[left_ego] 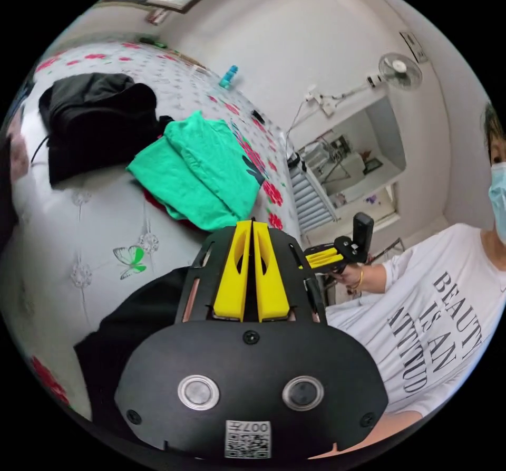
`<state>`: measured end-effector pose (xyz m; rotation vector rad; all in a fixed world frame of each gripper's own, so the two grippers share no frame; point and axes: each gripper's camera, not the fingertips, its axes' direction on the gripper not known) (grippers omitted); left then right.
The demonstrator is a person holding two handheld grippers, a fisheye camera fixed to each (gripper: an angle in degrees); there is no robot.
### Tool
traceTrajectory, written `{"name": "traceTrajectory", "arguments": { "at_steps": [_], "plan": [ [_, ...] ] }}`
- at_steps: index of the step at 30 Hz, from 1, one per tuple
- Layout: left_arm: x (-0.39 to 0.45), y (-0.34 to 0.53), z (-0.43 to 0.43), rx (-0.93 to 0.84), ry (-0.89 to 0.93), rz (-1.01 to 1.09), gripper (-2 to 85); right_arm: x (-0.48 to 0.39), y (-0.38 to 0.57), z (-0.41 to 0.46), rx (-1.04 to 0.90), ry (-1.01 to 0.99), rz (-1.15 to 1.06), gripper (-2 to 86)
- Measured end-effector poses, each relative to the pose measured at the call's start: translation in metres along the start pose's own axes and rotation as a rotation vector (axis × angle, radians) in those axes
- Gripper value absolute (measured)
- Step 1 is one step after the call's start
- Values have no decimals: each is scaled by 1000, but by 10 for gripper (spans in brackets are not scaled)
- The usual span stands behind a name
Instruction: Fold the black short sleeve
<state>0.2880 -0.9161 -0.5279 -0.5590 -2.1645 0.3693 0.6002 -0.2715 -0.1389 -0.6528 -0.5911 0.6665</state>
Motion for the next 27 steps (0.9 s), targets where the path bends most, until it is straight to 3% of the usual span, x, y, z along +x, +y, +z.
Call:
{"name": "traceTrajectory", "arguments": {
  "at_steps": [6, 14, 20, 23, 27],
  "plan": [
    [26, -4, -18, 135, -34, 6, -10, -19, -18, -12, 52, 90, -118, -2],
    [113, -49, 39, -122, -300, 374, -10, 19, -3, 0, 41, -33, 156, -2],
    [87, -60, 45, -73, -246, 154, -10, 52, -4, 11, 98, -150, 353, -1],
    [115, -64, 38, -46, -240, 242, -10, 52, -5, 10, 125, -197, 400, -1],
    [148, -60, 25, -17, -247, 356, -10, 24, -5, -1, 147, -124, 285, -1]
  ]
}}
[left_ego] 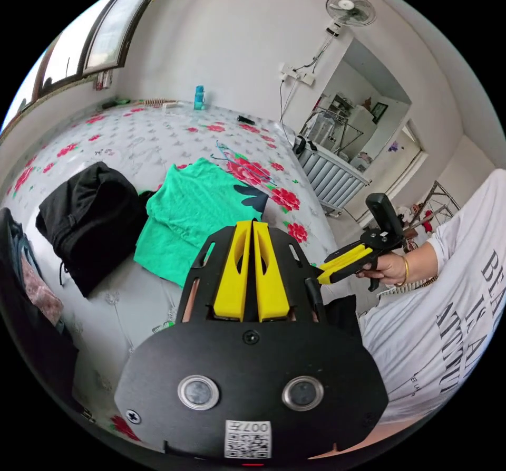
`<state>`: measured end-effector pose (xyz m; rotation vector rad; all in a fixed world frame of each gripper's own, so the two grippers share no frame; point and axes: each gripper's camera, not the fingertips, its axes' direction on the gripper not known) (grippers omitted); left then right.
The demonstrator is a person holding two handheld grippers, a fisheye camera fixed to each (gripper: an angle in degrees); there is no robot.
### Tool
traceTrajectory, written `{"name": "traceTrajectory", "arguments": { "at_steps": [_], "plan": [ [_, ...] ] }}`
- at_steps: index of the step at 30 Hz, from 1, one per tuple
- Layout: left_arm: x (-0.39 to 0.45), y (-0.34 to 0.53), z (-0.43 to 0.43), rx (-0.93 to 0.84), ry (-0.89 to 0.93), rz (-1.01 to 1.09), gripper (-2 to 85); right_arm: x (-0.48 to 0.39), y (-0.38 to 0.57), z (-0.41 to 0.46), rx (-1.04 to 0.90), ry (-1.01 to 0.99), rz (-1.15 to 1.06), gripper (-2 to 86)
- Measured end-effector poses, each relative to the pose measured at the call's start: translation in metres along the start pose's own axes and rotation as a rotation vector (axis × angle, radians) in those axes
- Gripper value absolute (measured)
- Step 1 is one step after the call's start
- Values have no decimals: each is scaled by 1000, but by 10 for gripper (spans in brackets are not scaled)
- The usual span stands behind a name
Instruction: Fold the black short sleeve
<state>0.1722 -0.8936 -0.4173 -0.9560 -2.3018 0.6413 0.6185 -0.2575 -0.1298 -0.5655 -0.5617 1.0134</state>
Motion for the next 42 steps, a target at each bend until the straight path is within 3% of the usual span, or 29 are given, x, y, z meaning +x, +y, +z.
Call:
{"name": "traceTrajectory", "arguments": {
  "at_steps": [12, 18, 27, 31, 33, 37, 42],
  "plan": [
    [9, 33, -68, 139, -11, -193, -10, -92, 25, 53, -131, 292, -497, -1],
    [25, 49, -103, 152, -50, -248, -10, -121, 45, 79, -176, 347, -669, -1],
    [46, 92, -137, 32, -153, -434, -10, -132, 69, 147, -372, 232, -767, 7],
    [47, 105, -147, 44, -174, -596, -10, -123, 73, 176, -484, 129, -700, 23],
    [55, 102, -157, 62, -188, -630, -10, -121, 73, 165, -452, 93, -669, 32],
    [81, 91, -177, 78, -197, -665, -10, -117, 78, 132, -382, 143, -701, 40],
    [128, 63, -184, 56, -179, -642, -10, -105, 93, 124, -479, 221, -758, 38]
  ]
}}
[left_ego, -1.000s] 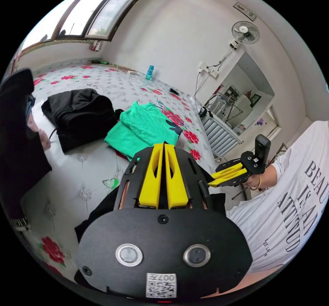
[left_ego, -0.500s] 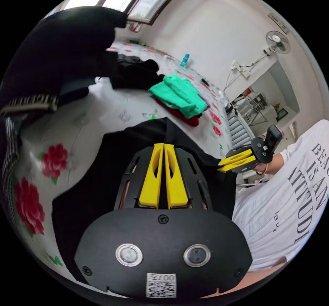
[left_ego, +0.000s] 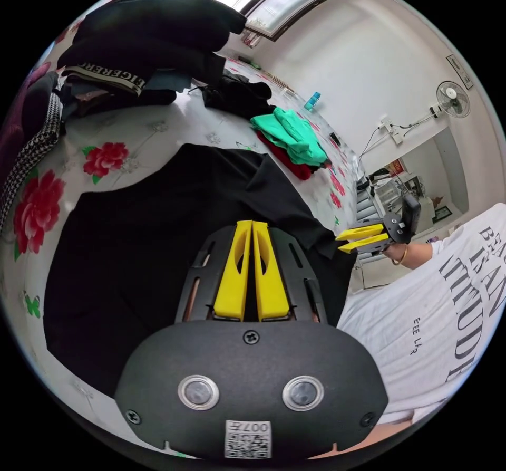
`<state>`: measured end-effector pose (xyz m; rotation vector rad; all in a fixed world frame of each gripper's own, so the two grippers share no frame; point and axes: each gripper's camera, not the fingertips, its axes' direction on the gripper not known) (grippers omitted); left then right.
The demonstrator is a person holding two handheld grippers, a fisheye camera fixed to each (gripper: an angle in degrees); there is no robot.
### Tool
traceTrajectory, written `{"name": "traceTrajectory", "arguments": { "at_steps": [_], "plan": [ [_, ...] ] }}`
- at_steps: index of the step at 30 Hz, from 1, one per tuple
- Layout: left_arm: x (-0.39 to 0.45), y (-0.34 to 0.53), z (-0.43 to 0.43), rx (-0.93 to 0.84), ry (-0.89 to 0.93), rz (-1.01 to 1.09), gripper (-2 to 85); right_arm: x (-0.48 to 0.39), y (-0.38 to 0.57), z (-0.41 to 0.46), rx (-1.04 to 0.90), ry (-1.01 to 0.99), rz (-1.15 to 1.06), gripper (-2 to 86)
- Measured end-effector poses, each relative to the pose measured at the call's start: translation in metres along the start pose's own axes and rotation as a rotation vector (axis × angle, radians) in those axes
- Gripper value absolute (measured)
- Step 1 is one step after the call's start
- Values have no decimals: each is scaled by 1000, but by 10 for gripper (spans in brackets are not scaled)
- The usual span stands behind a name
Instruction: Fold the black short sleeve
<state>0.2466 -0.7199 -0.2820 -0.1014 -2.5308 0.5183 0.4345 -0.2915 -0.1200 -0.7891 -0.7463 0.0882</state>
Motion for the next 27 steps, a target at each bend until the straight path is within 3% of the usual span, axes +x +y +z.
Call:
{"name": "traceTrajectory", "arguments": {
  "at_steps": [7, 11, 19, 27],
  "plan": [
    [71, 26, -36, -19, 19, -69, -10, -23, -16, 29, -93, 86, -129, 17],
    [105, 59, -82, 6, -55, -151, -9, 17, -16, 17, -45, 202, 106, 2],
    [152, 156, -176, 166, -339, -560, 21, 81, 11, -20, 62, 11, 378, 9],
    [202, 221, -200, 140, -342, -785, 81, 81, 79, -51, 42, -195, 422, 48]
  ]
}}
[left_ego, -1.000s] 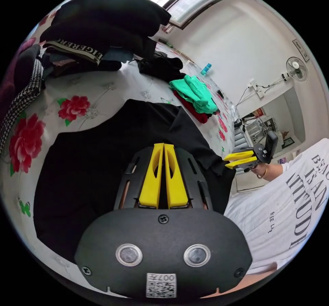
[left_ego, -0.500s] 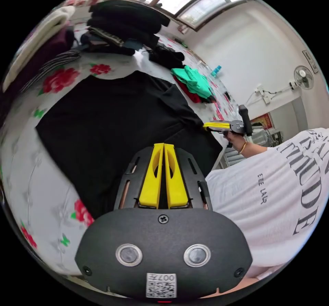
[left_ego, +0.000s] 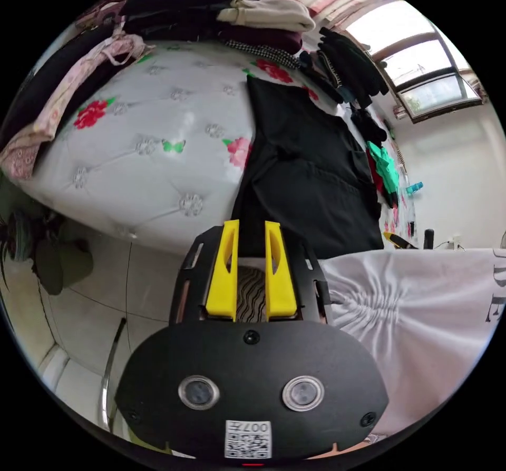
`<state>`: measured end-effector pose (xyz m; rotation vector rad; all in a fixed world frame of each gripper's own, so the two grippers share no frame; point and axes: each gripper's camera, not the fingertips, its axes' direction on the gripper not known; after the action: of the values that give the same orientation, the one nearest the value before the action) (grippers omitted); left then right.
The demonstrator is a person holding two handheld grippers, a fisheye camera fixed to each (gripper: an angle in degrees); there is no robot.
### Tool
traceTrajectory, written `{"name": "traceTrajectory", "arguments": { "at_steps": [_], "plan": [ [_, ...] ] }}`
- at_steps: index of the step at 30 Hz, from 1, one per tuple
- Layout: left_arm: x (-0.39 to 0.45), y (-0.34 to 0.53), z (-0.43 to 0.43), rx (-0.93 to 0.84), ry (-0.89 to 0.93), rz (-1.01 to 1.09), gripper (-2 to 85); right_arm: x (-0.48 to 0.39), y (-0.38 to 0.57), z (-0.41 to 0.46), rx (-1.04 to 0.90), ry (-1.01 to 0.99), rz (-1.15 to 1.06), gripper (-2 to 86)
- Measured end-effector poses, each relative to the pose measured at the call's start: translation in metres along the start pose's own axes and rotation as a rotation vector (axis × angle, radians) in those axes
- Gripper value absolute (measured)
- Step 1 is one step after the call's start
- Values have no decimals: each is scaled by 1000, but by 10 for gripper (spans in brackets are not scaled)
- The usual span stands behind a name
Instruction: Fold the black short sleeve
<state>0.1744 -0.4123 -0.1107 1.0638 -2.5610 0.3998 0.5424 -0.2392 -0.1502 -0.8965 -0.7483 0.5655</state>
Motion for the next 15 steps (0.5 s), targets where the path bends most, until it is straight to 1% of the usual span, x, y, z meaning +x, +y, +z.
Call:
{"name": "traceTrajectory", "arguments": {
  "at_steps": [3, 5, 6, 7, 8, 9, 11, 13, 15],
  "plan": [
    [12, 9, 3, -42, -38, 25, 100, 1, 16, 7, -34, 5, 13, 57],
    [30, 7, 12, -89, -112, 54, 101, -3, 18, 15, -61, -3, 18, 55],
    [35, 6, 9, -81, -157, 59, 91, -8, 19, 13, -31, 72, 24, 48],
    [43, 5, 6, -93, -247, 81, 73, -9, 19, 13, -38, 116, 31, 41],
    [50, 3, 1, -109, -263, 114, 36, -12, 17, 12, -44, 178, 28, 29],
    [52, 2, -2, -128, -234, 141, 18, -15, 15, 10, -66, 207, 8, 17],
    [52, -5, -11, -231, -125, 173, 4, -16, 11, 5, -124, 146, -24, 7],
    [49, -6, -30, -220, -82, 172, -1, -16, 12, -6, -119, 103, -48, 2],
    [43, -4, -57, -178, -20, 156, -3, -11, 18, -34, -65, 55, -51, -1]
  ]
}}
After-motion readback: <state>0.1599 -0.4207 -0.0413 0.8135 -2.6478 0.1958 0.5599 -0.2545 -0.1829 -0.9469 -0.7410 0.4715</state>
